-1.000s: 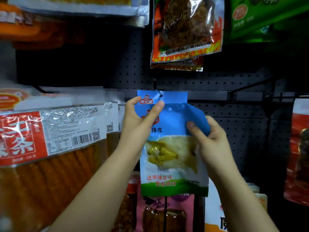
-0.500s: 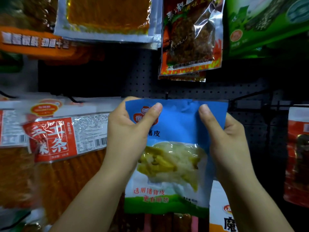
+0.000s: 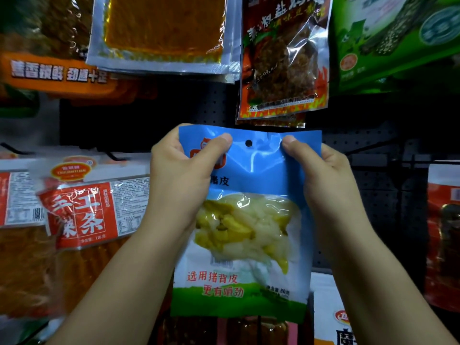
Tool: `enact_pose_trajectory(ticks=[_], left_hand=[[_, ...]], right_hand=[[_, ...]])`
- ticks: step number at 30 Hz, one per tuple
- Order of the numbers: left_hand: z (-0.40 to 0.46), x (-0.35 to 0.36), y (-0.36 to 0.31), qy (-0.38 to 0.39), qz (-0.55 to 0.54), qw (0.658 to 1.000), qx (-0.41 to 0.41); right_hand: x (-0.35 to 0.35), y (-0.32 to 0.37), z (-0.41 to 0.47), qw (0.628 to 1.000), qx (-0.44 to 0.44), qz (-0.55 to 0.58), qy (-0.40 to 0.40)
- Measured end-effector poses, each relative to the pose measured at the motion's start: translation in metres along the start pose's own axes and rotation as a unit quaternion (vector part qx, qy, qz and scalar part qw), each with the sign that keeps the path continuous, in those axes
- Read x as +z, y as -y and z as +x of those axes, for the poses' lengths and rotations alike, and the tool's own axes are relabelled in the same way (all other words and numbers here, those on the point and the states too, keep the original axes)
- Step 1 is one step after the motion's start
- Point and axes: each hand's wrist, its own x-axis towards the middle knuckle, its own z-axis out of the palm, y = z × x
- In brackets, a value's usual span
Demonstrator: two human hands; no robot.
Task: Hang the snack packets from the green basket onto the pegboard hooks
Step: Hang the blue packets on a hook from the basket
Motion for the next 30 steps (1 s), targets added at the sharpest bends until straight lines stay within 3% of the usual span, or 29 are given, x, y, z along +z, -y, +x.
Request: enact_pose_trajectory(ticks=[18, 24, 30], left_hand=[[0.003, 0.001, 0.041, 0.013, -0.002, 0.996, -0.084], [-0.005, 0.007, 0.072, 0.026, 0.159, 0.986, -0.052], [-0.021, 0.011, 0.113, 0.083, 0.218, 0.968, -0.088]], right_hand=[[-0.008, -0.033, 0.016, 0.999, 0.03, -0.044, -0.008], [-0.012, -0.056, 0.038, 0.992, 0.026, -0.114, -0.042], [-0.013, -0.087, 0.069, 0.977, -0.002, -0.198, -0.075]])
